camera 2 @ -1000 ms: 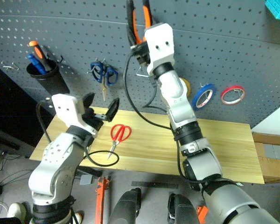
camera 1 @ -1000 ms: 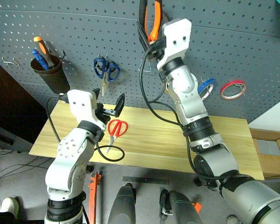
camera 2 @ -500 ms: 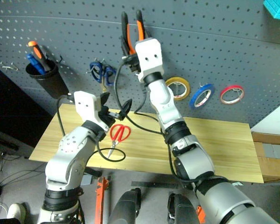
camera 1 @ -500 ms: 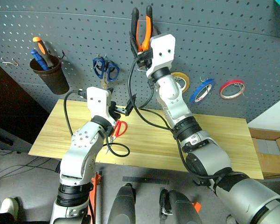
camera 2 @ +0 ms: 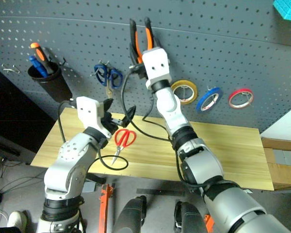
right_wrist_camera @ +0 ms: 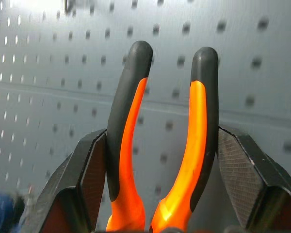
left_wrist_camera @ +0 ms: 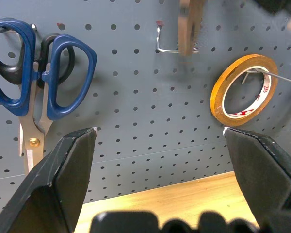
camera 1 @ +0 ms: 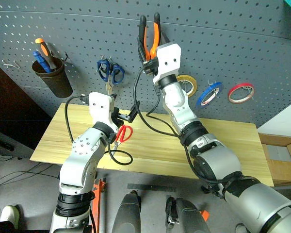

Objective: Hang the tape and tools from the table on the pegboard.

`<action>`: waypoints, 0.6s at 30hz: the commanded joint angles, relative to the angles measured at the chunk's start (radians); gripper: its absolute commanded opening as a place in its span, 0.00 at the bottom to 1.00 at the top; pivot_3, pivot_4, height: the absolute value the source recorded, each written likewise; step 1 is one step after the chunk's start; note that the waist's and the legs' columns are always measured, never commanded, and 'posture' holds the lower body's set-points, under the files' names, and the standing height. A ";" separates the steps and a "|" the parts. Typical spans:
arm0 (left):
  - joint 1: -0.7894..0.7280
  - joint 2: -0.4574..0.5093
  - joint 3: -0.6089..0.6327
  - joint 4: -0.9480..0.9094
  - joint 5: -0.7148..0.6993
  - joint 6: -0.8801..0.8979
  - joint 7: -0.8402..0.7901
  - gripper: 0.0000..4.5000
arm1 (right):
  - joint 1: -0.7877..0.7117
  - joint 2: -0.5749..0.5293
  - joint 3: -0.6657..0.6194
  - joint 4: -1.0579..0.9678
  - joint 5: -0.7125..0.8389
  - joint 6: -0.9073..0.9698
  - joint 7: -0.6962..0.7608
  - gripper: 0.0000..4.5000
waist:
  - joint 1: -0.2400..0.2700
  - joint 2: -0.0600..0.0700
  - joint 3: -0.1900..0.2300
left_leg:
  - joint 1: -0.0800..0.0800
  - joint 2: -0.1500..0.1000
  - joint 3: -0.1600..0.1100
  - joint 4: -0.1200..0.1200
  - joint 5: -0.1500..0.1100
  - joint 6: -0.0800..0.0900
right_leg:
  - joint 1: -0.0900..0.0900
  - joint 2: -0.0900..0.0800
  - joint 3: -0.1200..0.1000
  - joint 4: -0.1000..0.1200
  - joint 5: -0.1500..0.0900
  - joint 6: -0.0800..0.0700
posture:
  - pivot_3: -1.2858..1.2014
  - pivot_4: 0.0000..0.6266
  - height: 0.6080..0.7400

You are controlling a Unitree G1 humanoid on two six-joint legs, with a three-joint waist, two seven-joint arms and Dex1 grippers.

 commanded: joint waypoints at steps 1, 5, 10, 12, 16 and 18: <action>-0.008 0.010 0.019 -0.053 -0.006 -0.008 -0.009 1.00 | -0.055 -0.003 -0.025 -0.018 0.006 -0.043 -0.015 0.63 | 0.001 0.000 0.000 | 0.000 0.000 0.000 0.000 0.000 0.000 | 0.000 0.000 0.000 0.000 0.000 0.000 | 0.65 0.32 1.00; -0.024 0.020 0.031 -0.048 -0.009 -0.002 -0.014 1.00 | -0.066 -0.001 -0.032 0.017 -0.002 -0.053 -0.025 0.63 | 0.001 0.000 0.000 | 0.000 0.000 0.000 0.000 0.000 0.000 | 0.000 0.000 0.000 0.000 0.000 0.000 | 0.65 0.32 1.00; -0.027 0.035 0.045 -0.067 -0.016 0.022 -0.014 1.00 | -0.044 0.011 -0.021 0.091 -0.035 -0.091 -0.068 0.63 | 0.004 0.000 0.000 | 0.000 0.000 0.000 0.000 0.000 0.000 | 0.000 0.000 0.000 0.000 0.000 0.000 | 0.67 0.34 1.00; -0.023 0.043 0.047 -0.092 -0.019 0.047 -0.013 1.00 | -0.033 0.010 -0.013 0.122 -0.057 -0.110 -0.089 0.63 | 0.007 0.000 0.000 | 0.000 0.000 0.000 0.000 0.000 0.000 | 0.000 0.000 0.000 0.000 0.000 0.000 | 0.67 0.34 1.00; -0.005 0.061 0.065 -0.145 -0.032 0.098 -0.010 1.00 | -0.016 -0.002 -0.009 0.165 -0.081 -0.115 -0.114 0.63 | 0.016 0.000 0.000 | 0.002 0.000 0.000 -0.001 0.000 0.000 | 0.001 0.000 0.000 0.000 0.000 0.000 | 0.68 0.35 1.00; 0.002 0.068 0.073 -0.158 -0.034 0.114 -0.015 1.00 | -0.008 -0.006 -0.017 0.168 -0.077 -0.109 -0.115 0.63 | 0.019 0.000 0.000 | 0.005 0.000 0.000 -0.001 0.000 0.000 | 0.003 0.000 0.000 0.000 0.000 -0.001 | 0.68 0.35 1.00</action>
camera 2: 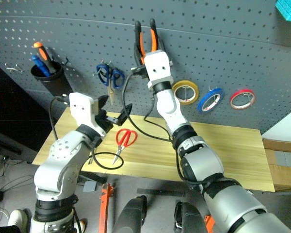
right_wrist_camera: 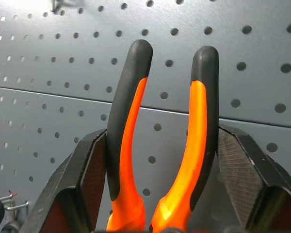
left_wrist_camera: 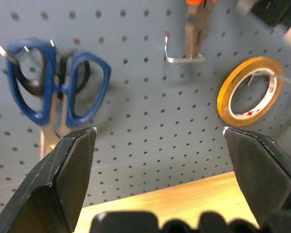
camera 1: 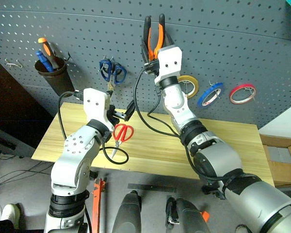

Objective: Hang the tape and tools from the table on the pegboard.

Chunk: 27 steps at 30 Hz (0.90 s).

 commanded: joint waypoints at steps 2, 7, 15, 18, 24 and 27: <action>0.004 0.015 0.029 -0.061 -0.020 0.020 -0.006 1.00 | 0.021 -0.003 -0.003 0.012 -0.005 0.009 -0.002 0.63 | 0.004 0.000 0.000 | 0.003 0.000 0.000 0.000 0.000 0.000 | 0.003 0.000 0.000 0.000 -0.002 0.002 | 0.68 0.36 1.00; -0.015 0.009 0.026 -0.045 -0.012 0.022 -0.008 1.00 | 0.050 0.010 0.007 -0.007 -0.011 0.006 -0.002 0.63 | 0.004 0.001 0.001 | 0.013 0.000 0.000 -0.002 0.000 0.000 | 0.014 -0.001 0.000 -0.002 -0.005 0.001 | 0.67 0.36 1.00; -0.005 0.003 0.026 -0.040 -0.009 0.014 -0.009 1.00 | 0.105 0.015 0.017 -0.070 -0.016 0.021 0.009 0.63 | 0.004 0.001 0.001 | 0.014 0.001 -0.001 -0.003 0.000 0.000 | 0.014 -0.001 -0.001 -0.002 -0.005 0.000 | 0.67 0.38 1.00; -0.005 0.002 0.026 -0.041 -0.009 0.015 -0.008 1.00 | 0.087 0.008 0.015 -0.062 -0.014 0.032 0.013 0.63 | 0.003 0.001 0.001 | 0.014 0.001 -0.001 -0.003 0.000 0.000 | 0.014 -0.001 -0.001 -0.002 -0.005 0.000 | 0.67 0.37 1.00; -0.005 0.005 0.032 -0.038 -0.009 0.014 -0.009 1.00 | -0.019 -0.014 -0.006 0.001 -0.005 0.052 -0.001 0.63 | 0.003 0.003 0.002 | 0.014 0.001 -0.002 -0.004 0.000 0.000 | 0.014 -0.001 -0.001 -0.002 -0.006 0.000 | 0.67 0.38 1.00; -0.004 0.004 0.031 -0.042 -0.009 0.016 -0.007 1.00 | -0.064 -0.024 -0.012 0.031 -0.003 0.055 -0.007 0.63 | 0.004 0.003 0.002 | 0.013 0.001 -0.002 -0.005 0.000 0.000 | 0.013 -0.001 -0.002 -0.003 -0.006 0.000 | 0.67 0.37 1.00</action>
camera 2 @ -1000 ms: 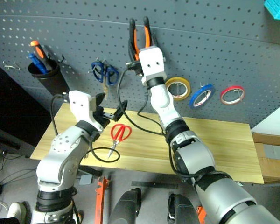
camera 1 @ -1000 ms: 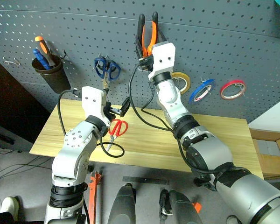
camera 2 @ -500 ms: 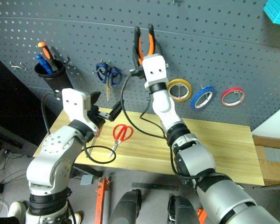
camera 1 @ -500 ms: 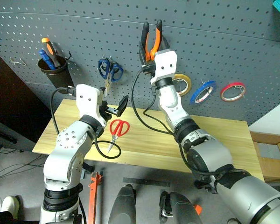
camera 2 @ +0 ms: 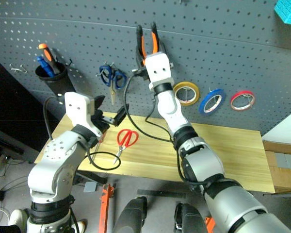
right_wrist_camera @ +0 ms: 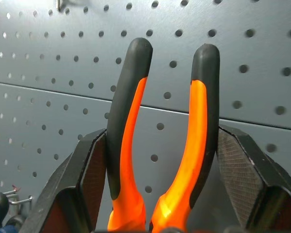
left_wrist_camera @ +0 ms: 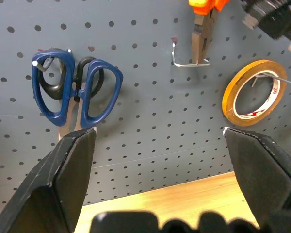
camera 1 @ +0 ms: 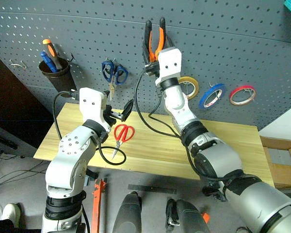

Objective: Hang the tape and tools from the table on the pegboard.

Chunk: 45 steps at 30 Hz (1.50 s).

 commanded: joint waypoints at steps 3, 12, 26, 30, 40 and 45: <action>-0.003 -0.004 0.011 -0.042 -0.009 -0.007 0.007 1.00 | -0.076 -0.025 -0.021 0.050 0.002 0.012 -0.011 0.63 | 0.001 0.000 0.001 | -0.001 0.000 0.000 -0.002 0.000 0.000 | -0.001 0.000 0.000 -0.002 0.000 0.000 | 0.67 0.37 1.00; 0.010 -0.003 0.016 -0.059 -0.012 0.002 0.009 1.00 | -0.056 -0.015 -0.017 0.063 0.000 0.021 0.001 0.63 | 0.003 0.001 0.001 | -0.002 -0.001 0.000 -0.010 0.000 0.000 | -0.001 0.000 -0.001 -0.007 0.000 0.000 | 0.67 0.37 1.00; 0.015 -0.010 0.009 -0.044 -0.010 -0.009 0.001 1.00 | 0.082 0.007 0.047 0.007 -0.051 0.056 0.031 0.63 | 0.000 0.001 0.001 | -0.001 -0.001 0.001 -0.013 0.000 0.000 | -0.001 0.000 -0.001 -0.012 0.000 0.000 | 0.66 0.37 1.00; 0.014 -0.013 0.006 -0.037 -0.009 -0.013 -0.002 1.00 | 0.087 0.002 0.051 0.001 -0.046 0.063 0.076 0.84 | -0.001 0.001 0.001 | -0.001 -0.001 0.001 -0.014 0.000 0.000 | -0.001 0.000 -0.001 -0.012 0.000 0.000 | 0.66 0.37 1.00; 0.083 -0.024 -0.041 -0.039 0.039 -0.017 0.019 1.00 | 0.263 -0.032 0.079 -0.259 0.025 0.163 0.352 0.99 | -0.004 0.002 0.002 | -0.001 -0.001 0.001 -0.015 0.000 0.000 | -0.001 0.000 0.000 -0.014 0.000 0.000 | 0.64 0.39 1.00; 0.192 -0.001 -0.049 -0.066 0.086 -0.006 0.042 1.00 | 0.512 -0.114 0.122 -0.742 0.104 0.407 0.544 0.99 | -0.005 0.004 0.003 | -0.001 0.001 0.001 -0.016 0.000 0.000 | -0.001 -0.001 0.000 -0.015 -0.001 0.000 | 0.63 0.43 1.00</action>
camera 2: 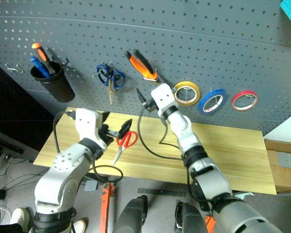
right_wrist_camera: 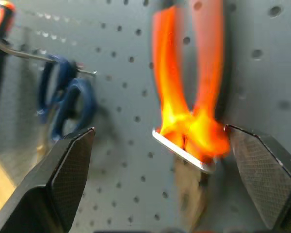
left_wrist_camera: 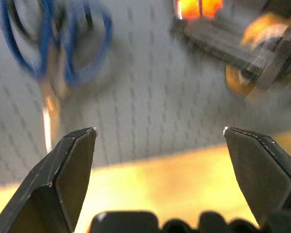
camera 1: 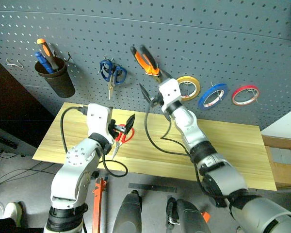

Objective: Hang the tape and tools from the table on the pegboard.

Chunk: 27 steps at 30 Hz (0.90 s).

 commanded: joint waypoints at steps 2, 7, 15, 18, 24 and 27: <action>0.077 0.049 -0.002 -0.050 0.065 0.003 0.016 1.00 | 0.195 -0.073 0.055 -0.494 0.105 0.290 0.190 0.99 | -0.002 0.007 0.005 | 0.000 0.005 0.000 0.000 0.000 0.000 | 0.000 0.000 0.000 0.000 0.000 0.000 | 0.62 0.45 1.00; 0.055 0.111 -0.054 0.087 0.229 0.057 0.103 1.00 | 0.379 -0.172 0.175 -0.821 0.210 0.583 0.390 0.99 | -0.009 0.018 0.014 | 0.001 0.006 0.001 0.000 0.000 0.000 | 0.000 0.001 0.000 0.001 0.000 0.000 | 0.60 0.50 1.00; 0.064 0.076 -0.120 0.230 0.288 0.122 0.106 1.00 | 0.485 -0.257 0.289 -0.993 0.257 0.812 0.501 0.99 | -0.039 0.018 0.051 | 0.001 0.006 0.002 0.000 0.000 0.000 | -0.003 0.000 0.004 0.000 0.000 0.000 | 0.57 0.61 1.00; 0.078 0.063 -0.132 0.261 0.294 0.131 0.100 1.00 | 0.493 -0.266 0.323 -1.022 0.245 0.833 0.508 0.99 | -0.052 0.015 0.065 | -0.001 0.007 0.002 -0.001 0.000 0.000 | -0.005 0.001 0.003 0.000 -0.001 -0.001 | 0.56 0.64 1.00; 0.104 0.041 -0.113 0.328 0.280 0.159 0.090 1.00 | 0.467 -0.231 0.330 -1.012 0.222 0.851 0.459 0.99 | -0.071 0.012 0.097 | -0.004 0.008 0.003 0.000 -0.001 -0.001 | -0.012 0.001 0.006 0.003 -0.001 0.000 | 0.55 0.70 1.00; 0.093 0.036 -0.092 0.357 0.261 0.162 0.071 1.00 | 0.453 -0.221 0.326 -1.013 0.223 0.864 0.447 0.99 | -0.076 0.014 0.107 | -0.004 0.008 0.003 0.000 0.000 -0.001 | -0.013 0.001 0.006 0.004 -0.001 0.000 | 0.54 0.72 1.00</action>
